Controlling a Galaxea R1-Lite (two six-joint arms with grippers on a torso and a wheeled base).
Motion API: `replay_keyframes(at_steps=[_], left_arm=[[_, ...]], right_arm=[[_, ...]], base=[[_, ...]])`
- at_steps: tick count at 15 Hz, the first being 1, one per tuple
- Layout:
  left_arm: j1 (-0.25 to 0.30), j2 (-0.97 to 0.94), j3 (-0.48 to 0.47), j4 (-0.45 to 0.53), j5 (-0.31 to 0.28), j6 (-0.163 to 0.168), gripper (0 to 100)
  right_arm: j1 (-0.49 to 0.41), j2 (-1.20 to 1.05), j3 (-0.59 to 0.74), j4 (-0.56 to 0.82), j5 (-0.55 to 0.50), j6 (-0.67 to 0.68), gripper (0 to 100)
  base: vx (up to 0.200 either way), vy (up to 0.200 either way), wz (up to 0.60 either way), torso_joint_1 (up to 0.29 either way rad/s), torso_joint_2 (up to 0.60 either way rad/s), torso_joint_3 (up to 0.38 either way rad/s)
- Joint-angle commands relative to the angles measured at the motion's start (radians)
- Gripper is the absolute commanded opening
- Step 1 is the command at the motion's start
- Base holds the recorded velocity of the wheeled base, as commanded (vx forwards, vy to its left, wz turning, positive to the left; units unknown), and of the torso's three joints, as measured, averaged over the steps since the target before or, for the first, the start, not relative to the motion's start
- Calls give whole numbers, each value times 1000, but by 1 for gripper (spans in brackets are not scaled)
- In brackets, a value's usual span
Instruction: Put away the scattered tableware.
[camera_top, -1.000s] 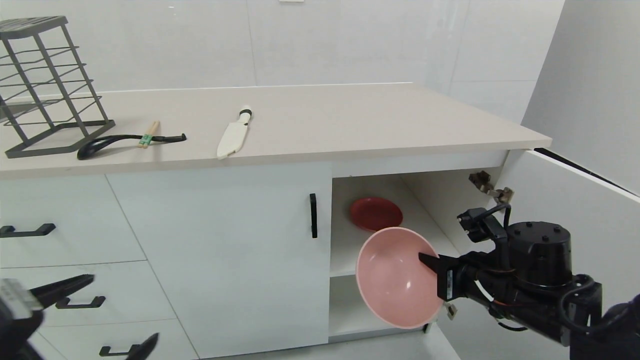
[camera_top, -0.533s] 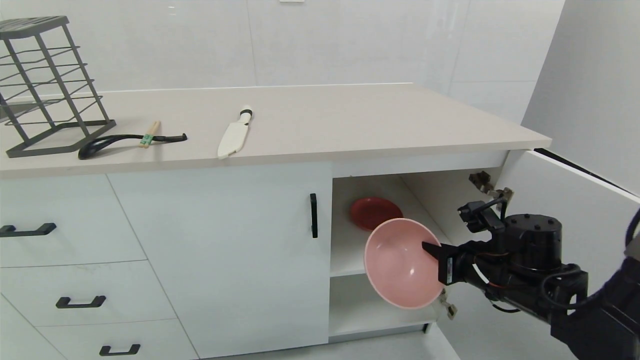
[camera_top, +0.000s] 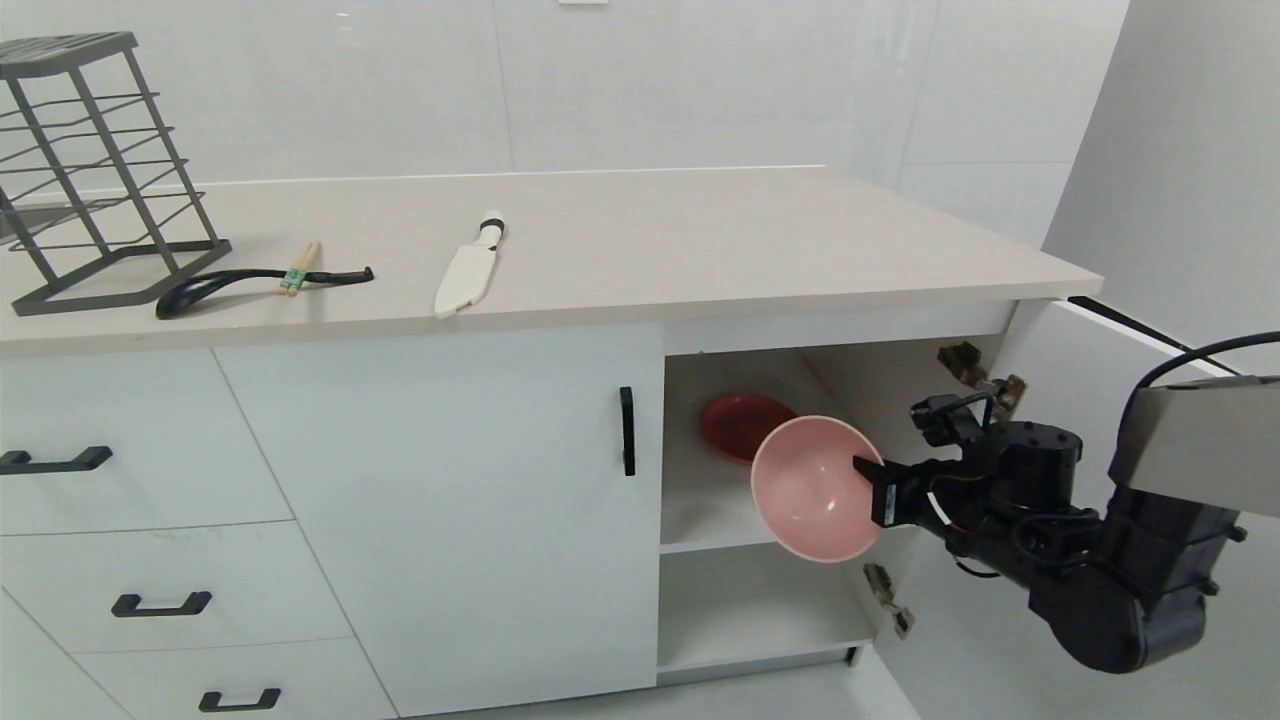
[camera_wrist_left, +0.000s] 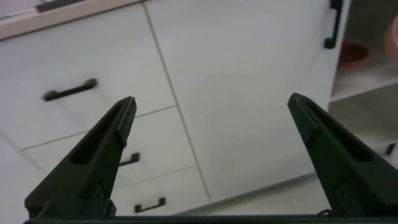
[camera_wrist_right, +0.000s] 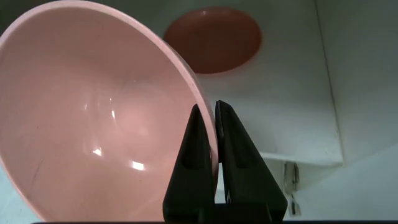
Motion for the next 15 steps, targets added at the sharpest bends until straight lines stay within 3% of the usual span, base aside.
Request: replay_keyframes(at_steps=[1,3,4,6,7,9,12,13,15], left_arm=[[-1,-12,156,-101,-62,-33,100],[-8,11,159,-111,-70,-47,100],[-15,25,161,-111,-70,-75,100],[-5,2,159,-111,-70,-75,100],[1,-21,161,-111,-70,-62,100],[-1,-23,161,-113,-70,16,100],[-11,14,161,-111,-70,19,100],[-54,60,161,-113,-70,21,100],[-53,58,173,-156,-73,25,100]], right_arm=[[29,69,-81,1,-6,10,0],[52,98,-133,2,-20,28,0],[73,130,-193,10,-46,31,0],[78,187,-264,33,-63,31,0],[73,215,-296,45,-73,33,0],[63,255,-385,78,-92,33,0],[60,261,-428,94,-106,62,0],[55,275,-497,133,-124,77,0],[41,331,-594,156,-144,79,0]], base=[[0,0,0,0,0,0],[0,0,0,0,0,0],[0,0,0,0,0,0],[0,0,0,0,0,0],[0,0,0,0,0,0],[0,0,0,0,0,0],[0,0,0,0,0,0],[0,0,0,0,0,0],[0,0,0,0,0,0]])
